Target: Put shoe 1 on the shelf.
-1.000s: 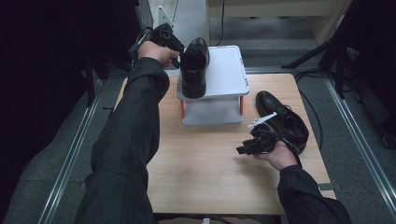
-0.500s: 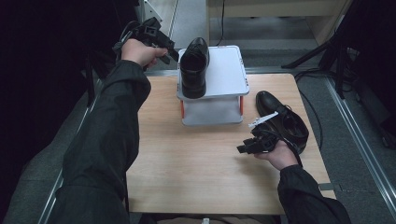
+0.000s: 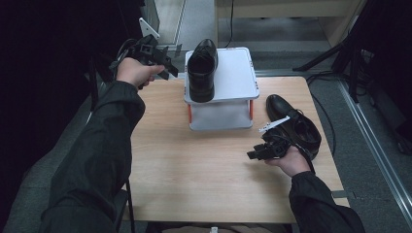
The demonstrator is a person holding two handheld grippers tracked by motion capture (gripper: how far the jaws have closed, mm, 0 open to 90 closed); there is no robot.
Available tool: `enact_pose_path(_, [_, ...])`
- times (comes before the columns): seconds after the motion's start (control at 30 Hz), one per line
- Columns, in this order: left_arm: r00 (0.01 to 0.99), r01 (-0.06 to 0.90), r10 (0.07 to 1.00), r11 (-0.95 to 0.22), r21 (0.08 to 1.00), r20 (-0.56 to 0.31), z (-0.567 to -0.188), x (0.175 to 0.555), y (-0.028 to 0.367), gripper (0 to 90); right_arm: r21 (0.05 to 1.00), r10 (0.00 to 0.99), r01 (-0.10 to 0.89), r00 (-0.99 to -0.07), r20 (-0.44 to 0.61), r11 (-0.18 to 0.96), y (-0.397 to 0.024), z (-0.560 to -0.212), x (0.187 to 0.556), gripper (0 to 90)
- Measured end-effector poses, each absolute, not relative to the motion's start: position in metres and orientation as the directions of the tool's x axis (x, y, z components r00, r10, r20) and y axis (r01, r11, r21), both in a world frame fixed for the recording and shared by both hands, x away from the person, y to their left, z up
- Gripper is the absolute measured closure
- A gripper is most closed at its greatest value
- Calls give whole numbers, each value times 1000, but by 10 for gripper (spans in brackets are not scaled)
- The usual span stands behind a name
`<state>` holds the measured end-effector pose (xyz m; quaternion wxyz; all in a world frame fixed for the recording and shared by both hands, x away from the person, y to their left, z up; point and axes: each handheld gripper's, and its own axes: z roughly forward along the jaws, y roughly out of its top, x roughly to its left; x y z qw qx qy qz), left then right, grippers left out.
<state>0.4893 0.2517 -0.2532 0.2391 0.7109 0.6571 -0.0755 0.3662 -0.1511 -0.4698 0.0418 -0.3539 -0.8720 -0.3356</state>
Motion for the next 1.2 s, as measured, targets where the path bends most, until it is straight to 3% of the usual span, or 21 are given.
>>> enact_pose_path(1.2, [144,981,877,-67,180,-458,-378,444,272,524,549,589,644,-748,307,533,-148,-472,364,533])
